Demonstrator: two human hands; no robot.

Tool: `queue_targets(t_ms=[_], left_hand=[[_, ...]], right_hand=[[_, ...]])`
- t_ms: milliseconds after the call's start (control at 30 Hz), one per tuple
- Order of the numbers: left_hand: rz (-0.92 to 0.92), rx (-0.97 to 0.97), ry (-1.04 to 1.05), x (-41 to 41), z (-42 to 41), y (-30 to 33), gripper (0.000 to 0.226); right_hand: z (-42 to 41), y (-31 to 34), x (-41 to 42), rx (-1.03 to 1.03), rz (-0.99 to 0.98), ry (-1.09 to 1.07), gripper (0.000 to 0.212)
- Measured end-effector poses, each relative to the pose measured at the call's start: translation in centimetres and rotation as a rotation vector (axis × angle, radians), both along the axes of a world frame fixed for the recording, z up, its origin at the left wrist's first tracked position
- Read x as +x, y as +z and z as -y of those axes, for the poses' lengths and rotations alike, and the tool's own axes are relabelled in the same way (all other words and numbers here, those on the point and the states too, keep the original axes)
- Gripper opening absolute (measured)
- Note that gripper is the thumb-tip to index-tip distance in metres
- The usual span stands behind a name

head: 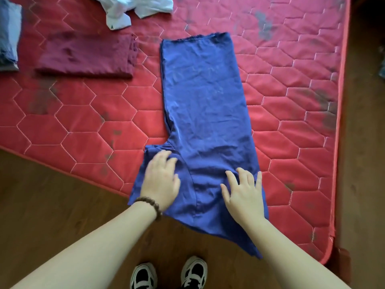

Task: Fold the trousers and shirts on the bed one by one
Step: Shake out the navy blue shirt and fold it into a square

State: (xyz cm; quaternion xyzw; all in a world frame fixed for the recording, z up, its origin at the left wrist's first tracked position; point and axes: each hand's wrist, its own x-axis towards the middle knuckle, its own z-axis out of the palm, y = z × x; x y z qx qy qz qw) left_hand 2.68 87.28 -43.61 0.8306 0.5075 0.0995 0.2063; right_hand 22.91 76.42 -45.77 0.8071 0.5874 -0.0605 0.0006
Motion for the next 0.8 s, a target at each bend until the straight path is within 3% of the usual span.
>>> queue_targets(t_ms=[133, 267, 400, 467, 633, 700, 800], left_hand=[[-0.164, -0.066, -0.285, 5.9, -1.4, -1.4, 0.056], [-0.41, -0.066, -0.035, 7.9, -5.5, -3.2, 0.059], [-0.401, 0.005, 0.223, 7.9, -10.2, -2.9, 0.034], [-0.372, 0.057, 0.237, 8.7, -13.3, -3.2, 0.034], [-0.294, 0.02, -0.036, 12.2, -19.8, -5.6, 0.059], [-0.289, 0.027, 0.021, 12.3, -22.4, -6.5, 0.06], [-0.285, 0.038, 0.178, 11.0, -26.5, -7.1, 0.059]], right_hand=[[-4.1, -0.2, 1.3, 0.105, -0.111, 0.132, 0.041], [-8.7, -0.9, 3.2, -0.064, -0.12, 0.138, 0.049], [-12.9, -0.8, 5.4, -0.025, 0.035, -0.017, 0.027], [-15.7, -0.8, 6.4, -0.001, 0.068, -0.055, 0.018], [-24.1, -2.1, 6.8, 0.08, -0.112, 0.088, 0.04], [-26.8, -2.7, 7.2, 0.056, -0.124, 0.098, 0.045], [-29.7, -3.5, 9.8, 0.011, -0.048, -0.087, 0.051]])
